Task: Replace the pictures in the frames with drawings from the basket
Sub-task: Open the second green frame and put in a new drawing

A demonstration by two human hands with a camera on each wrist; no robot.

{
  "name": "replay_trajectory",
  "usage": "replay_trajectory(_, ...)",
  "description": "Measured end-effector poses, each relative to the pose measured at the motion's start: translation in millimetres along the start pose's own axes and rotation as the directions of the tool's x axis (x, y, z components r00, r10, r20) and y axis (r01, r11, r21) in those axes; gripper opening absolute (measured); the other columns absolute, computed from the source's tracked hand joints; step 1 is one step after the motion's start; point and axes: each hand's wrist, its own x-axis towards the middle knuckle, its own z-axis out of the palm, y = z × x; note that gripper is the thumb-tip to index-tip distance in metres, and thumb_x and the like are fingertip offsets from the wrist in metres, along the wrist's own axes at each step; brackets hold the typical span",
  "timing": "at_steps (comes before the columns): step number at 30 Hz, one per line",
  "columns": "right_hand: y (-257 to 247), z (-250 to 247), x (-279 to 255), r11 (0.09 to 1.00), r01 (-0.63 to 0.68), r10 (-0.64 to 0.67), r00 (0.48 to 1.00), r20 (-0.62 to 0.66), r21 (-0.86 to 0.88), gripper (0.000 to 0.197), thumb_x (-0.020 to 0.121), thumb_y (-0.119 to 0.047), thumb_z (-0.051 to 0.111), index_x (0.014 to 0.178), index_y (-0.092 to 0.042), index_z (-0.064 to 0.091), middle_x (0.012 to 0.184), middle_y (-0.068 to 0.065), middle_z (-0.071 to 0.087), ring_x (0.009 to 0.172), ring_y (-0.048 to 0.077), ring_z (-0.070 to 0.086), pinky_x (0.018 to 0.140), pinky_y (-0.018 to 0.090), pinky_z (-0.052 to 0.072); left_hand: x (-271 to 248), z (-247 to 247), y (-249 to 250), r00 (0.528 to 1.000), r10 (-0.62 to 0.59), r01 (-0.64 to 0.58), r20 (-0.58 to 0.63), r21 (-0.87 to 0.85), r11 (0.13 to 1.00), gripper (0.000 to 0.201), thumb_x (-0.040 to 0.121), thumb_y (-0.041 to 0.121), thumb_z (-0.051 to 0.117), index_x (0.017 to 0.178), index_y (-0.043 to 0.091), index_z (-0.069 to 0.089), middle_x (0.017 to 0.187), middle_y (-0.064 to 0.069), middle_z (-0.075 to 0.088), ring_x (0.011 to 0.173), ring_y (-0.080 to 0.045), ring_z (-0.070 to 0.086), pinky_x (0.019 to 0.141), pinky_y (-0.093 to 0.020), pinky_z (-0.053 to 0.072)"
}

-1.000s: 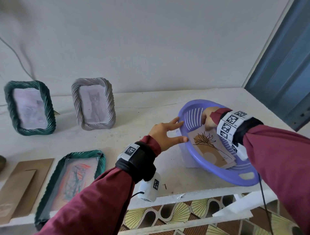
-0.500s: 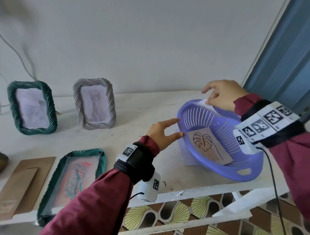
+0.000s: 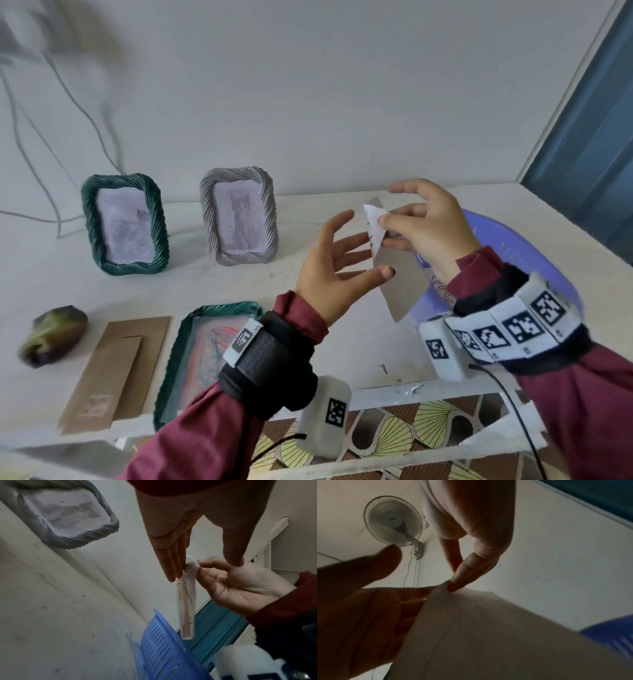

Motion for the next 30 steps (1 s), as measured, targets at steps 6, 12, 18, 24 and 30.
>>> replay_trajectory(6, 20, 61, -13, 0.987, -0.083, 0.075, 0.995, 0.061, 0.137, 0.033, 0.081, 0.003, 0.063, 0.11, -0.01, 0.056, 0.079, 0.015, 0.063, 0.075, 0.025, 0.069, 0.061, 0.025, 0.058, -17, -51, -11, 0.977, -0.053, 0.079, -0.207, 0.117, 0.99, 0.053, 0.079, -0.007, 0.06, 0.112, 0.032, 0.044, 0.093, -0.002, 0.067, 0.064, -0.006, 0.064, 0.068, -0.024, 0.055)
replay_trajectory(12, 50, 103, -20, 0.985, 0.046, -0.053, 0.998, -0.037, -0.168, 0.029, 0.078, -0.015, 0.067, 0.104, -0.022, 0.057, 0.089, -0.005, 0.063, 0.084, 0.015, 0.061, 0.08, 0.028, 0.049, -30, -118, -17, 0.943, -0.122, 0.178, -0.31, 0.157, 0.971, 0.033, 0.082, -0.003, 0.059, 0.091, 0.028, 0.055, 0.081, 0.002, 0.069, 0.058, 0.001, 0.062, 0.063, -0.016, 0.052)
replay_trajectory(18, 75, 136, -51, 0.986, -0.129, 0.141, 0.982, 0.122, -0.104, 0.04, 0.078, -0.004, 0.066, 0.112, -0.019, 0.051, 0.079, 0.006, 0.066, 0.058, 0.016, 0.064, 0.053, 0.023, 0.051, -46, -170, -23, 0.855, -0.196, 0.275, -0.481, 0.1, 0.956, 0.033, 0.081, -0.002, 0.063, 0.09, 0.028, 0.055, 0.076, -0.001, 0.067, 0.066, -0.015, 0.06, 0.068, -0.03, 0.051)
replay_trajectory(24, 93, 163, -69, 0.972, -0.129, 0.157, 0.978, 0.137, -0.195, 0.054, 0.076, -0.003, 0.068, 0.12, -0.021, 0.042, 0.071, 0.001, 0.066, 0.057, 0.011, 0.064, 0.063, 0.02, 0.053, -69, -197, -32, 0.832, -0.241, 0.401, -0.5, 0.241, 0.884, 0.029, 0.075, 0.005, 0.071, 0.087, 0.028, 0.056, 0.071, -0.005, 0.067, 0.07, -0.021, 0.061, 0.073, -0.035, 0.05)
replay_trajectory(30, 95, 173, -73, 0.911, 0.006, 0.091, 0.972, 0.215, -0.412, 0.057, 0.08, -0.01, 0.065, 0.128, -0.022, 0.036, 0.069, -0.011, 0.062, 0.065, -0.002, 0.055, 0.06, 0.003, 0.038, -89, -206, -37, 0.845, -0.283, 0.493, -0.454, 0.455, 0.741, 0.022, 0.071, 0.012, 0.075, 0.086, 0.021, 0.061, 0.061, -0.003, 0.068, 0.055, -0.016, 0.062, 0.06, -0.03, 0.053)
